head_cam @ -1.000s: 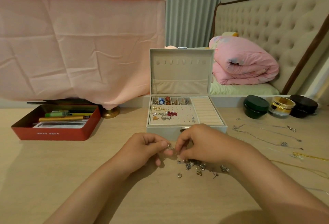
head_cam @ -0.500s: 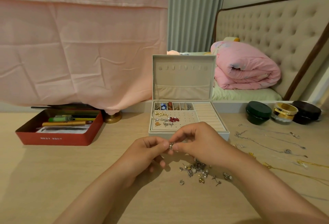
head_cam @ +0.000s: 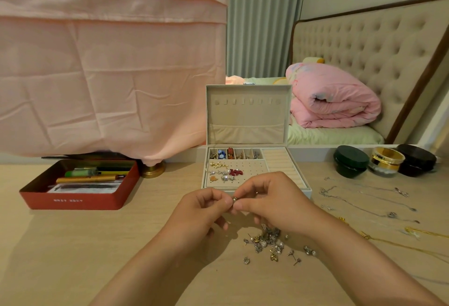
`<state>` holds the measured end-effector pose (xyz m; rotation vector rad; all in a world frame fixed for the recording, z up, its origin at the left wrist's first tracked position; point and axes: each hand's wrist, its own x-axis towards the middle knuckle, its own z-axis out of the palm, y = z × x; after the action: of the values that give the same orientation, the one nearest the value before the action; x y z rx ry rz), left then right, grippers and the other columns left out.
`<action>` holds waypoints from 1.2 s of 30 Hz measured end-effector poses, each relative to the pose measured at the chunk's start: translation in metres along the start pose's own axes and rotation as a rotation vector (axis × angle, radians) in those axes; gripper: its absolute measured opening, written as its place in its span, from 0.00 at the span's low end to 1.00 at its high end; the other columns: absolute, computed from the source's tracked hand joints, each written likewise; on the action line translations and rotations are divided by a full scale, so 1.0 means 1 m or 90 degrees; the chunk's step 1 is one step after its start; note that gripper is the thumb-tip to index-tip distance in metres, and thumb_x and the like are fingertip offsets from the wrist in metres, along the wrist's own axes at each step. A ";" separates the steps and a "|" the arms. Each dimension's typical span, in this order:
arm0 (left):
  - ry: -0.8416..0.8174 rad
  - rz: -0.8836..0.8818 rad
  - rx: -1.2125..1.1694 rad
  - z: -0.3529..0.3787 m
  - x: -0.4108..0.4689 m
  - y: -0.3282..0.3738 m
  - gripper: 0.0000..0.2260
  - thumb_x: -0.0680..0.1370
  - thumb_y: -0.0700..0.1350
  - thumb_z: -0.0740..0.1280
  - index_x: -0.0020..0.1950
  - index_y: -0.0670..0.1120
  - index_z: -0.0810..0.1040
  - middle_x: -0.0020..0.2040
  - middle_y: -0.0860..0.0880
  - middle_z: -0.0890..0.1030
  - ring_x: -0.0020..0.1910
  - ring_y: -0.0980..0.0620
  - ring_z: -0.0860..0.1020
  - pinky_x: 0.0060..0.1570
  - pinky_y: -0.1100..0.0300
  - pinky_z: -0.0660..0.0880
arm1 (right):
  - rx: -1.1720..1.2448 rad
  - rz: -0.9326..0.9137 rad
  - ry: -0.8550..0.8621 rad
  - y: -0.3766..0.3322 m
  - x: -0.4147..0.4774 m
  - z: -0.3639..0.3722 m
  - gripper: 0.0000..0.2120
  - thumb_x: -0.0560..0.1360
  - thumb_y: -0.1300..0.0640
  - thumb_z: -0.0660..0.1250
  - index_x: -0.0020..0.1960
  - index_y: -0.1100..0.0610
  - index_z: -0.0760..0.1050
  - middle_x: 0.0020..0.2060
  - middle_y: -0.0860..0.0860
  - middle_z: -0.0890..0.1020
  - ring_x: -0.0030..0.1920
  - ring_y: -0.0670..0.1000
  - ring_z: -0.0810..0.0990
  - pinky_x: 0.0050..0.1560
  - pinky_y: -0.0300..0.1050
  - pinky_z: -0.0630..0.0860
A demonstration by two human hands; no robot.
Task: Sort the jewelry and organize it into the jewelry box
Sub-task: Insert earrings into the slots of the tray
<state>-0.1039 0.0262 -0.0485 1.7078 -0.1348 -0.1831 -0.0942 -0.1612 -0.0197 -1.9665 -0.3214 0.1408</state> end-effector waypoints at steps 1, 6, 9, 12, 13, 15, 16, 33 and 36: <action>0.006 0.011 0.017 0.000 -0.001 0.001 0.06 0.80 0.43 0.67 0.46 0.43 0.82 0.40 0.49 0.85 0.34 0.54 0.79 0.29 0.65 0.69 | 0.010 0.001 -0.005 -0.001 0.000 -0.001 0.04 0.72 0.62 0.78 0.44 0.54 0.85 0.38 0.55 0.86 0.28 0.50 0.77 0.25 0.37 0.69; 0.011 0.033 0.033 0.003 0.000 0.003 0.07 0.81 0.43 0.66 0.45 0.44 0.80 0.38 0.52 0.84 0.34 0.53 0.78 0.29 0.64 0.67 | 0.055 0.010 -0.025 -0.003 0.000 -0.003 0.09 0.70 0.66 0.78 0.46 0.55 0.84 0.35 0.53 0.85 0.28 0.49 0.77 0.25 0.40 0.74; 0.005 0.026 0.028 0.006 0.000 0.004 0.07 0.81 0.44 0.65 0.47 0.44 0.80 0.37 0.52 0.83 0.34 0.53 0.78 0.30 0.64 0.68 | 0.055 0.018 -0.026 -0.003 0.000 -0.005 0.11 0.69 0.67 0.78 0.47 0.54 0.84 0.31 0.46 0.82 0.26 0.47 0.77 0.28 0.41 0.76; 0.000 -0.003 -0.040 0.010 -0.001 0.006 0.08 0.82 0.42 0.64 0.50 0.40 0.80 0.36 0.50 0.82 0.33 0.55 0.78 0.29 0.63 0.69 | 0.072 0.005 -0.012 -0.001 0.001 -0.006 0.14 0.68 0.68 0.79 0.49 0.54 0.84 0.37 0.48 0.83 0.30 0.52 0.80 0.33 0.43 0.79; -0.003 -0.012 -0.064 0.011 0.000 0.006 0.08 0.82 0.41 0.64 0.50 0.39 0.80 0.37 0.50 0.82 0.33 0.55 0.78 0.28 0.63 0.69 | 0.081 -0.001 -0.012 -0.002 0.002 -0.006 0.14 0.68 0.69 0.79 0.49 0.54 0.84 0.39 0.49 0.83 0.31 0.52 0.81 0.33 0.41 0.78; -0.013 -0.018 -0.079 0.012 0.001 0.007 0.08 0.82 0.41 0.64 0.52 0.38 0.80 0.38 0.50 0.82 0.33 0.55 0.78 0.28 0.63 0.70 | 0.098 -0.014 -0.017 -0.002 0.001 -0.008 0.15 0.68 0.70 0.78 0.50 0.55 0.83 0.40 0.51 0.83 0.31 0.48 0.81 0.33 0.38 0.78; -0.017 -0.018 -0.081 0.012 0.001 0.007 0.09 0.82 0.42 0.64 0.53 0.37 0.80 0.39 0.49 0.82 0.34 0.55 0.78 0.28 0.63 0.70 | 0.107 -0.017 -0.021 -0.002 0.001 -0.009 0.16 0.68 0.71 0.77 0.50 0.55 0.83 0.41 0.52 0.83 0.31 0.47 0.81 0.33 0.37 0.78; 0.004 0.091 0.058 0.020 0.061 0.050 0.08 0.82 0.46 0.65 0.46 0.45 0.80 0.40 0.52 0.84 0.33 0.53 0.79 0.29 0.64 0.70 | 0.162 -0.068 0.158 -0.004 0.035 -0.036 0.05 0.77 0.66 0.70 0.50 0.59 0.85 0.37 0.58 0.85 0.32 0.54 0.80 0.28 0.47 0.81; 0.008 0.096 0.083 0.021 0.075 0.055 0.09 0.82 0.47 0.64 0.44 0.46 0.80 0.36 0.55 0.81 0.32 0.55 0.78 0.28 0.64 0.69 | 0.109 -0.076 0.142 -0.007 0.046 -0.044 0.07 0.76 0.66 0.72 0.50 0.56 0.84 0.36 0.54 0.85 0.32 0.53 0.81 0.30 0.50 0.81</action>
<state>-0.0333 -0.0163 -0.0001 1.8198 -0.2703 -0.0517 -0.0410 -0.1837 0.0067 -1.7685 -0.2697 -0.1242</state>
